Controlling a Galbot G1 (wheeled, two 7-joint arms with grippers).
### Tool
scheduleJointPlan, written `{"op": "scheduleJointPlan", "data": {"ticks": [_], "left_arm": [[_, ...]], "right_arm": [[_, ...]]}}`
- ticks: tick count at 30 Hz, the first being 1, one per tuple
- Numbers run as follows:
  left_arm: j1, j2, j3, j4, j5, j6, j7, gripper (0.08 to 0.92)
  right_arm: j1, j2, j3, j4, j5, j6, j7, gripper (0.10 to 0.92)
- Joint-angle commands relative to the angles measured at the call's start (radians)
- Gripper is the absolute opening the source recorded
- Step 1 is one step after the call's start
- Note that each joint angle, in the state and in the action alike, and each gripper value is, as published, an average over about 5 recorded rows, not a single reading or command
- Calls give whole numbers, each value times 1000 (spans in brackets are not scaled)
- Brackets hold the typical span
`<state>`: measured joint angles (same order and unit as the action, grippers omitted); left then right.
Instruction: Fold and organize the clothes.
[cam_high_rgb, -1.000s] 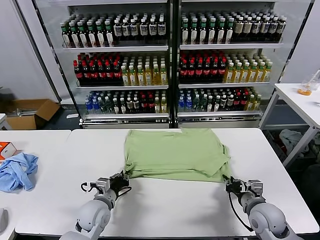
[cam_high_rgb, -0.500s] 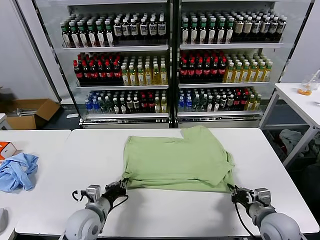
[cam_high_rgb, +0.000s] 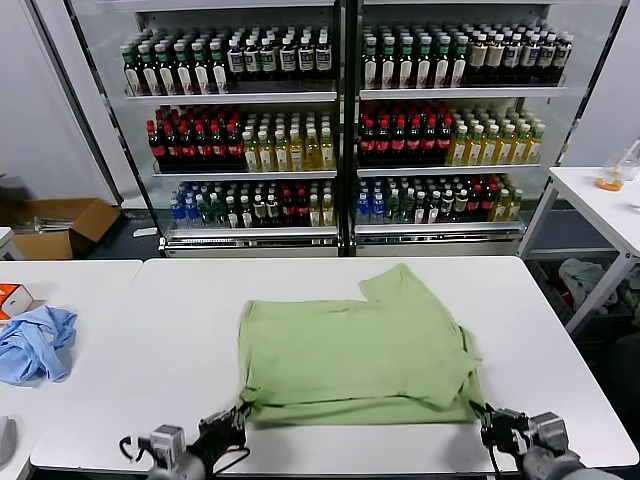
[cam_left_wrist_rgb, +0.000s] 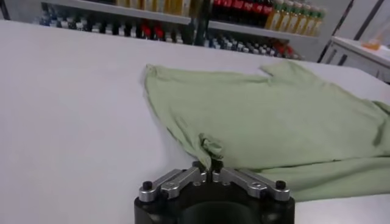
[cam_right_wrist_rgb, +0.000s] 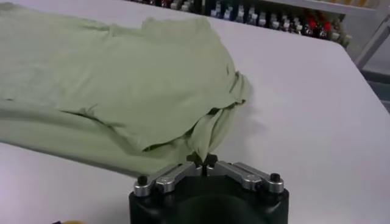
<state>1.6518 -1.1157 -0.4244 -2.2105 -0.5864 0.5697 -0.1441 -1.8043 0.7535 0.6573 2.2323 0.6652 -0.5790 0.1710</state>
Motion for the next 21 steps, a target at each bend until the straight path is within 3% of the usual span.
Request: {"op": "scheduleJointPlan", "data": {"ticks": [1, 5, 11, 21], "left_arm": [[161, 15, -54, -101, 62, 2, 0, 104], [87, 48, -110, -100, 27, -22, -7, 176], [-60, 100, -154, -27, -58, -81, -56, 349], [-394, 135, -23, 207, -95, -85, -113, 635]], "right_arm": [[-97, 3, 51, 72, -39, 15, 3, 187], [-27, 7, 53, 93, -20, 74, 23, 290], [198, -2, -7, 46, 56, 133, 89, 455], [782, 13, -337, -236, 173, 44, 171, 746]]}}
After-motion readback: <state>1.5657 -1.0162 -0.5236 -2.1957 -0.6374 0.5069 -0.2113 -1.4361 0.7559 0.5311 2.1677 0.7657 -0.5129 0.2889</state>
